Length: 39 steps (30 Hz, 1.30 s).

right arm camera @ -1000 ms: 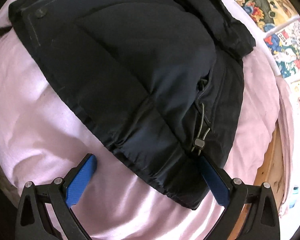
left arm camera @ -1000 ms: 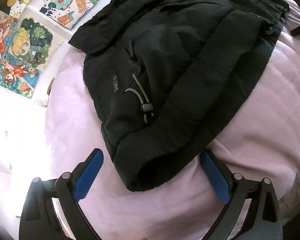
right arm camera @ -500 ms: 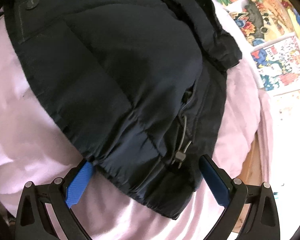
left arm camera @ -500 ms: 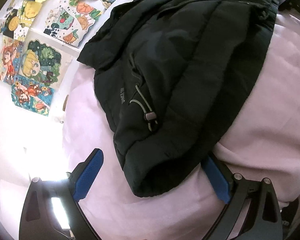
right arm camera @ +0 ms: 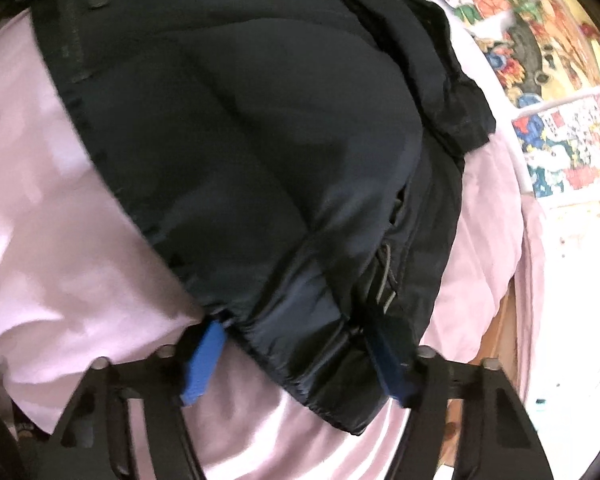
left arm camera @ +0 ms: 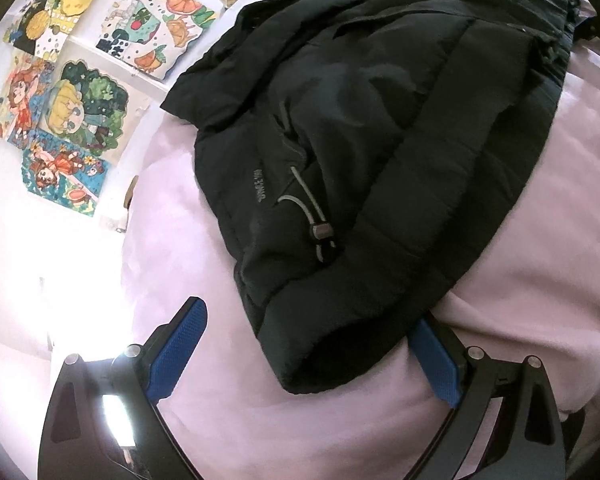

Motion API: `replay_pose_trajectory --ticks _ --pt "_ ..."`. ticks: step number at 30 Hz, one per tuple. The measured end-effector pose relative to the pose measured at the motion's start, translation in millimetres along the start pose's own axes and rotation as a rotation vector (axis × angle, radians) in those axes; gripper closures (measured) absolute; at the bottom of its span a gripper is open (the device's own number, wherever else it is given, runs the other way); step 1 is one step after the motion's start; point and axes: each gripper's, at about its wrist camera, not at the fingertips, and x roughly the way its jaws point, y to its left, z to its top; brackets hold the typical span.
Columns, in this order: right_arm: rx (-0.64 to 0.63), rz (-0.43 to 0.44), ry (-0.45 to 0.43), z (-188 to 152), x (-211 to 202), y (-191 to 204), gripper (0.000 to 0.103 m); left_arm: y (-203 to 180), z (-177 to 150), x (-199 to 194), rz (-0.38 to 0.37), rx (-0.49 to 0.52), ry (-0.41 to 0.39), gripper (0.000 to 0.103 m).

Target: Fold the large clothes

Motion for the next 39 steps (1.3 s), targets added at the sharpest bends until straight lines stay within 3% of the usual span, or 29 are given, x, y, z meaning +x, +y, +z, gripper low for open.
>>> replay_pose_trajectory --ticks 2,5,9,11,16,18,20,29,39 --pt "-0.013 -0.017 -0.010 -0.7 -2.8 1.4 0.055 1.3 1.0 -2.6 -0.002 -0.009 -0.003 0.009" --pt "0.020 -0.036 -0.021 -2.1 -5.2 -6.5 0.084 2.5 2.3 -9.8 0.005 -0.020 -0.027 0.017" --pt "0.115 0.009 -0.048 -0.6 -12.5 -22.6 0.086 3.9 4.1 -14.9 -0.017 -0.026 -0.044 0.032" --pt "0.134 0.024 -0.051 0.5 -14.7 -25.4 0.086 3.5 4.2 -15.8 -0.031 -0.026 -0.044 0.034" --pt "0.141 0.031 -0.059 1.5 -19.5 -27.7 0.086 4.9 3.5 -19.7 -0.061 -0.019 -0.060 0.058" --pt "0.164 0.034 -0.073 1.6 -23.6 -32.6 0.086 7.9 5.1 -25.4 -0.060 -0.035 -0.081 0.070" --pt "0.196 0.020 -0.108 1.3 -31.3 -39.8 0.088 17.3 8.0 -36.9 -0.033 -0.086 -0.146 0.076" --pt "0.360 -0.072 -0.279 4.1 -69.4 -69.2 0.094 51.6 17.6 -81.0 -0.007 -0.331 -0.326 0.096" --pt "0.450 -0.136 -0.406 -12.6 -122.1 -73.1 0.097 83.3 10.0 -137.3 -0.112 -0.484 -0.383 0.099"
